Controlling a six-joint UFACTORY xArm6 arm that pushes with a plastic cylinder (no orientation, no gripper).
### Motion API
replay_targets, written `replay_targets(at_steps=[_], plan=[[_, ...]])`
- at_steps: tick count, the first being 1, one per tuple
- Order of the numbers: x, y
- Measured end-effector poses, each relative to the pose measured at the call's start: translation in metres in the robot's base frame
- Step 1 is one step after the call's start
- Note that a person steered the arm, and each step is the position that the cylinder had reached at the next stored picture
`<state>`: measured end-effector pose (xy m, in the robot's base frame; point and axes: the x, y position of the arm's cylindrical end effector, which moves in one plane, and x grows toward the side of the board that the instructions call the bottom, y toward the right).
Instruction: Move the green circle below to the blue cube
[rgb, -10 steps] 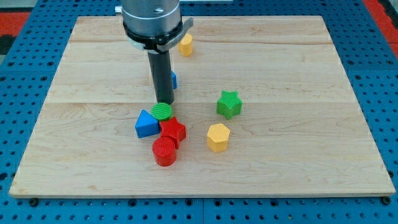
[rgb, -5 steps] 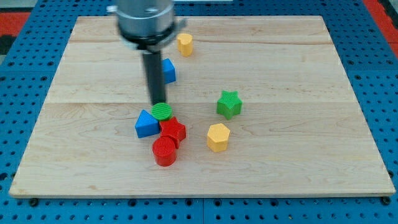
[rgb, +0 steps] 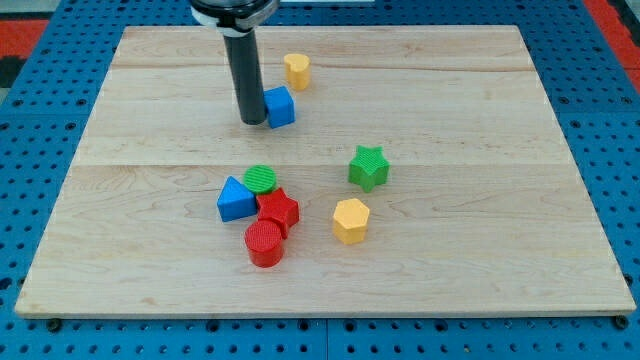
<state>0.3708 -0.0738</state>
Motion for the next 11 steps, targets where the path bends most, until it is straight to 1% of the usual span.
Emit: replay_targets(at_steps=[1, 2, 3, 4, 5, 6, 7, 8, 10, 11], plan=[[0.000, 0.014], [0.009, -0.007], [0.058, 0.014], [0.088, 0.070], [0.135, 0.053], [0.148, -0.013], [0.148, -0.019], [0.148, 0.020], [0.117, 0.026], [0.127, 0.020]])
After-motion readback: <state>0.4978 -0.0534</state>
